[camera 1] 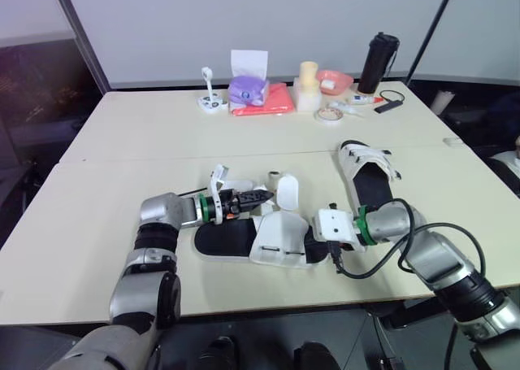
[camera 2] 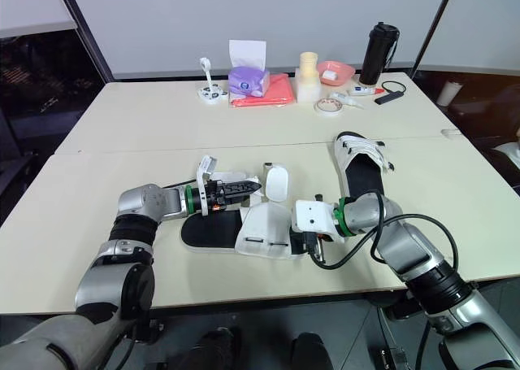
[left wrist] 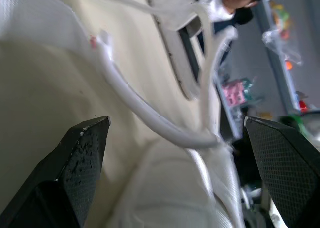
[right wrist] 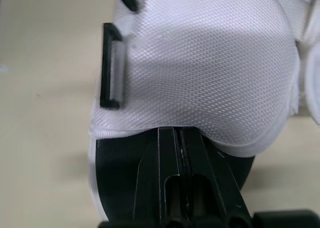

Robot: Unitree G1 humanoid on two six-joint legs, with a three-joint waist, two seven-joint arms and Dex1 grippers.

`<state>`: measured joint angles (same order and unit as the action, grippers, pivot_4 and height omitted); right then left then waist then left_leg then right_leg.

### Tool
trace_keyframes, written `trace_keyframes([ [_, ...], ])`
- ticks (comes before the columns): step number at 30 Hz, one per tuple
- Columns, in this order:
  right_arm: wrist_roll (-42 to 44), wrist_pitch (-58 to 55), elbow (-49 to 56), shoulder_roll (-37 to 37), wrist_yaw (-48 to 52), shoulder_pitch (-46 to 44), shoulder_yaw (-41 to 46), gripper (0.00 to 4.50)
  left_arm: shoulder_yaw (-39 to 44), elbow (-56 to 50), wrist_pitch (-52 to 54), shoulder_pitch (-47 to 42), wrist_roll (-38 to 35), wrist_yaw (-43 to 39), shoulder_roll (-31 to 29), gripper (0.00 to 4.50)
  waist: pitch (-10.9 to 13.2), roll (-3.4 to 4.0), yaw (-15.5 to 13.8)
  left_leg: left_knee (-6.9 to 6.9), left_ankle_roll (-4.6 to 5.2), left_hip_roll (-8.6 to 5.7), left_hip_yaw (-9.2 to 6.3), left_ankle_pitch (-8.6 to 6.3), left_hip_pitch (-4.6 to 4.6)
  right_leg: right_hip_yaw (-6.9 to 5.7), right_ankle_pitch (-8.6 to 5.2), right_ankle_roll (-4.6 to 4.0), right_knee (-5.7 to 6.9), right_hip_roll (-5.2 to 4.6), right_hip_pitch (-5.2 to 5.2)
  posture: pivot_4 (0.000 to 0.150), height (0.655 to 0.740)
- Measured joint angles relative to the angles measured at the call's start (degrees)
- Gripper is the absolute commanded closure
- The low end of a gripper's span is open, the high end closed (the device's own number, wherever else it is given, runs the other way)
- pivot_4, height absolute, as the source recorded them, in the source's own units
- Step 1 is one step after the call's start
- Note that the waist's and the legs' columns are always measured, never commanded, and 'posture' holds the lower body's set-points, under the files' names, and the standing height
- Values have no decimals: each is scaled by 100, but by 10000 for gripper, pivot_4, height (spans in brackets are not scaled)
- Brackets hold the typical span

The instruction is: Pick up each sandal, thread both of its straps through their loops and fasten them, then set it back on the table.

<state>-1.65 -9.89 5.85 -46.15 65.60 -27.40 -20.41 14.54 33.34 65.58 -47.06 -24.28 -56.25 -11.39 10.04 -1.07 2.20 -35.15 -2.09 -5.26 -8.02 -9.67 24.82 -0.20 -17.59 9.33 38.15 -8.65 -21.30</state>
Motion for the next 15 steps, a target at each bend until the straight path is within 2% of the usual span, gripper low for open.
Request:
trace_keyframes([
  [7,197,-282,113,-126,47,287,350,44795,5,-605,135,338,-376,392,-91,0,0,0,-180,-2,-1,-1,-3,-1,0,1,0,-1,-10,-3,7,1500,7400],
  [15,910,-1485,745,-408,359,710,745,44795,-6,288,-537,-27,-378,676,-52,0,2,-3,-160,10,2,-3,1,-5,2,0,0,-1,-26,-3,3,1500,7400],
])
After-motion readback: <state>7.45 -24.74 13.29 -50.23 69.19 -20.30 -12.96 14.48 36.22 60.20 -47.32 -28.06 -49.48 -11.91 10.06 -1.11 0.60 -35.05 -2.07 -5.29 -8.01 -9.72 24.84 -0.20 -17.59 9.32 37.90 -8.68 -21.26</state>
